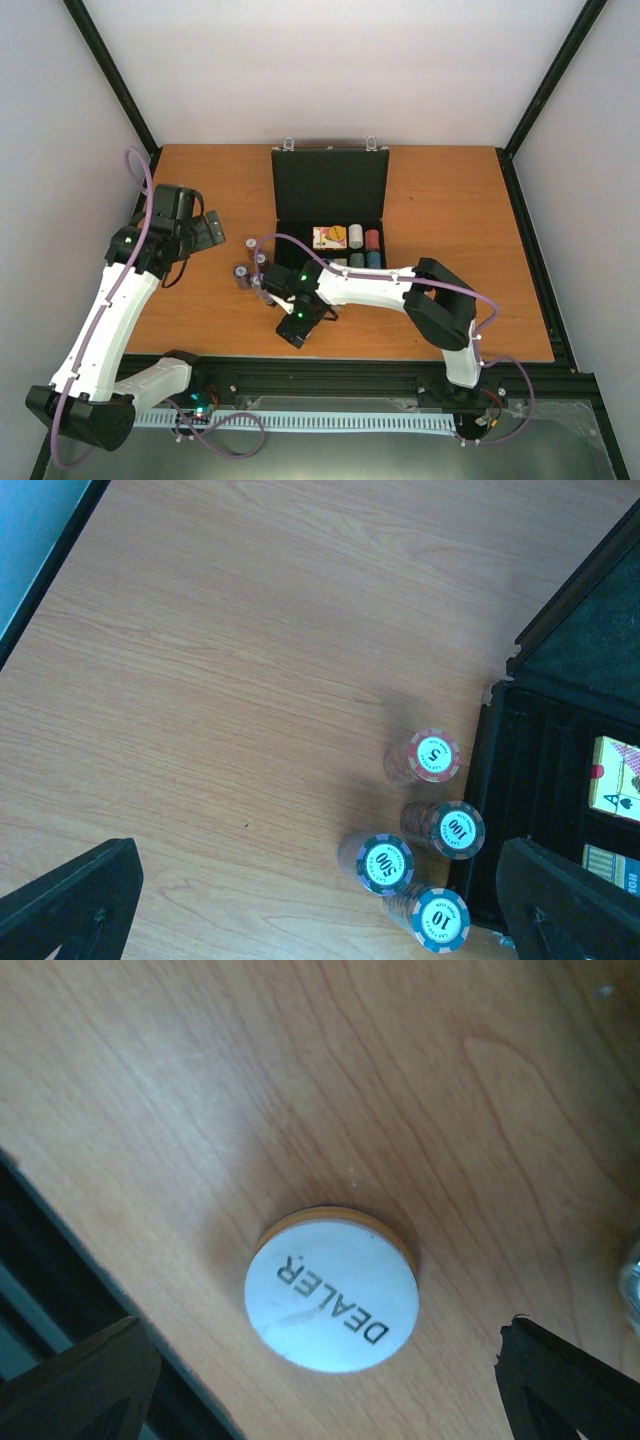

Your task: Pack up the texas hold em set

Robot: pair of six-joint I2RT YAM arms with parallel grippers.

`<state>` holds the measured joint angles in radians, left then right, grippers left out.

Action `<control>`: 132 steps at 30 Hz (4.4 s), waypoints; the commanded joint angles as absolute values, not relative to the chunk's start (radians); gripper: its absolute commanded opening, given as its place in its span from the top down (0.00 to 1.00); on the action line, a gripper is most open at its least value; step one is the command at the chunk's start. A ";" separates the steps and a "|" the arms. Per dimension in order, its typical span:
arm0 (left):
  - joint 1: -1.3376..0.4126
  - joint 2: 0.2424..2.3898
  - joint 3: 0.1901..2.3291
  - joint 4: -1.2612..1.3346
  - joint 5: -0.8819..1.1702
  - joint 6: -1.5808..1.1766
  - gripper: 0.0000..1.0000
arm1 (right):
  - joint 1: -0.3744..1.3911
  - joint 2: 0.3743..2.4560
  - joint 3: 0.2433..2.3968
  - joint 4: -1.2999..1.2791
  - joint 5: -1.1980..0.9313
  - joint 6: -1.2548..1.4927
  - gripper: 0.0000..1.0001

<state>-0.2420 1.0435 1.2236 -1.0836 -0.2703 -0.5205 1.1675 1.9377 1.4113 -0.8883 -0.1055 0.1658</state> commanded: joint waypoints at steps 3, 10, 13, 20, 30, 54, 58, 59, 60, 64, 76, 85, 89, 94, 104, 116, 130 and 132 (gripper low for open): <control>-0.239 1.025 1.224 -1.072 -0.264 -0.513 0.00 | 1.174 1.985 1.399 -0.844 -0.080 0.190 0.07; -0.239 1.019 1.222 -1.073 -0.264 -0.514 0.00 | 1.175 2.016 1.394 -0.835 -0.063 0.197 0.10; -0.239 1.019 1.218 -1.076 -0.262 -0.513 0.00 | 1.178 2.027 1.396 -0.830 -0.061 0.199 0.11; -0.239 1.016 1.205 -1.073 -0.260 -0.511 0.00 | 1.190 2.041 1.397 -0.841 -0.033 0.201 0.14; -0.239 1.006 1.188 -1.071 -0.258 -0.509 0.00 | 1.203 2.078 1.399 -0.846 -0.007 0.208 0.25; -0.239 0.976 1.165 -1.063 -0.252 -0.513 0.00 | 1.203 2.001 1.463 -0.973 0.067 0.221 0.71; -0.239 0.968 1.166 -1.063 -0.261 -0.512 0.00 | 1.189 1.976 1.503 -1.021 0.125 0.213 0.71; -0.239 0.968 1.167 -1.063 -0.260 -0.511 0.00 | 1.181 1.973 1.514 -1.029 0.131 0.207 0.71; -0.239 0.969 1.166 -1.063 -0.262 -0.511 0.00 | 1.170 1.970 1.525 -1.036 0.140 0.204 0.70; -0.239 0.968 1.166 -1.063 -0.263 -0.512 0.00 | 1.100 1.954 1.562 -1.037 0.145 0.188 0.71; -0.239 0.966 1.158 -1.063 -0.272 -0.508 0.00 | 0.851 2.009 1.624 -0.949 0.175 0.123 0.71; -0.239 0.970 1.157 -1.066 -0.284 -0.508 0.00 | 0.812 2.062 1.606 -0.908 0.166 0.101 0.71; -0.238 0.974 1.157 -1.065 -0.284 -0.508 0.00 | 0.796 2.069 1.587 -0.896 0.160 0.101 0.71; -0.239 0.978 1.154 -1.065 -0.290 -0.506 0.00 | 0.781 2.069 1.555 -0.884 0.138 0.105 0.71; -0.239 0.983 1.150 -1.063 -0.289 -0.508 0.00 | 0.781 2.073 1.497 -0.867 0.122 0.123 0.71; -0.239 0.985 1.150 -1.057 -0.284 -0.509 0.00 | 0.781 2.007 1.467 -0.874 0.109 0.168 0.70; -0.239 0.988 1.152 -1.056 -0.287 -0.506 0.00 | 0.794 2.007 1.459 -0.875 0.071 0.184 0.70; -0.239 0.989 1.151 -1.055 -0.287 -0.506 0.00 | 0.801 2.008 1.455 -0.874 0.068 0.189 0.70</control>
